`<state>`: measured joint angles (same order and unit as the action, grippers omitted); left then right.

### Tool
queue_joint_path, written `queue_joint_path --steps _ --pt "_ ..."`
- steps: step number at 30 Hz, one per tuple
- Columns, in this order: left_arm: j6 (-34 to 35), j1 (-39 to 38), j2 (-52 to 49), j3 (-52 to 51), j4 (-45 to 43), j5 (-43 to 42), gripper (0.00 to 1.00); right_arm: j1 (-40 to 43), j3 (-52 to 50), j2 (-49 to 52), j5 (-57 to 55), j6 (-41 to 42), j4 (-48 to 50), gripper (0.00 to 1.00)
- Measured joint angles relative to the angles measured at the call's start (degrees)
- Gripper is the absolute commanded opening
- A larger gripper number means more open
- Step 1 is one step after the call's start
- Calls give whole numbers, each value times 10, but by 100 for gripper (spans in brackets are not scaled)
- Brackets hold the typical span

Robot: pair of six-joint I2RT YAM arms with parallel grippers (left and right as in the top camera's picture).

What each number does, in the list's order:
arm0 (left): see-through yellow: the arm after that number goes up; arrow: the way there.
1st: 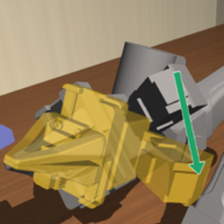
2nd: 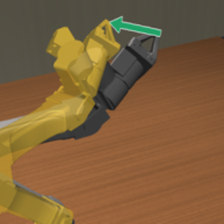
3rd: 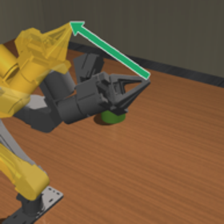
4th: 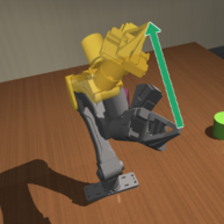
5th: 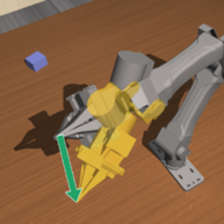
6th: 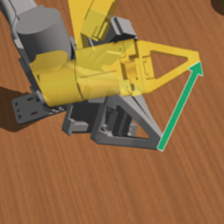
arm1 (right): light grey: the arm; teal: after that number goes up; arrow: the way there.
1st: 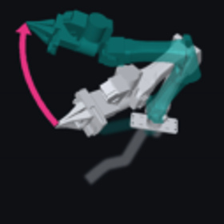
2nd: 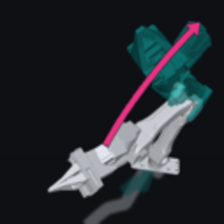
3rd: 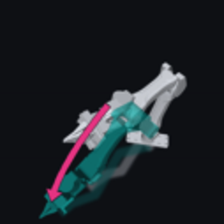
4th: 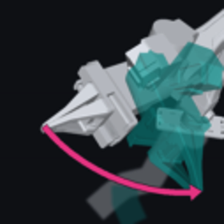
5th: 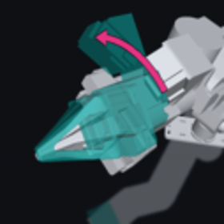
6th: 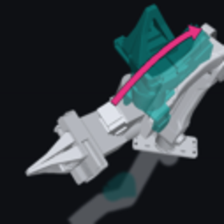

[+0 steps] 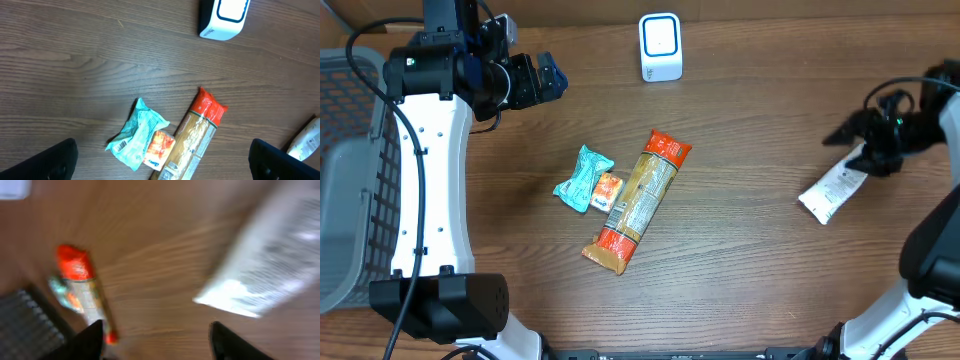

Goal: Scan the item barcode
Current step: 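Lower the white tube onto the table's right side and release, then grasp the red-topped spaghetti pack with the right gripper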

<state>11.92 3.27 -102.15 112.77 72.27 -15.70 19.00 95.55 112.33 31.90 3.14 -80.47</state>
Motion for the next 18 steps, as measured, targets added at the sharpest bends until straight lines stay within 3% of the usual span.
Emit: queue_joint_path --steps 4,9,14,18 --pt "0 0 0 0 0 0 100 -87 3 -7 50 -4 42 84" --pt "0 0 0 0 0 0 100 -218 -39 -9 77 33 138 74" --pt "0 0 0 0 0 0 100 -360 -133 -8 80 145 281 70" --pt "0 0 0 0 0 0 100 -426 -187 -8 62 238 370 66"
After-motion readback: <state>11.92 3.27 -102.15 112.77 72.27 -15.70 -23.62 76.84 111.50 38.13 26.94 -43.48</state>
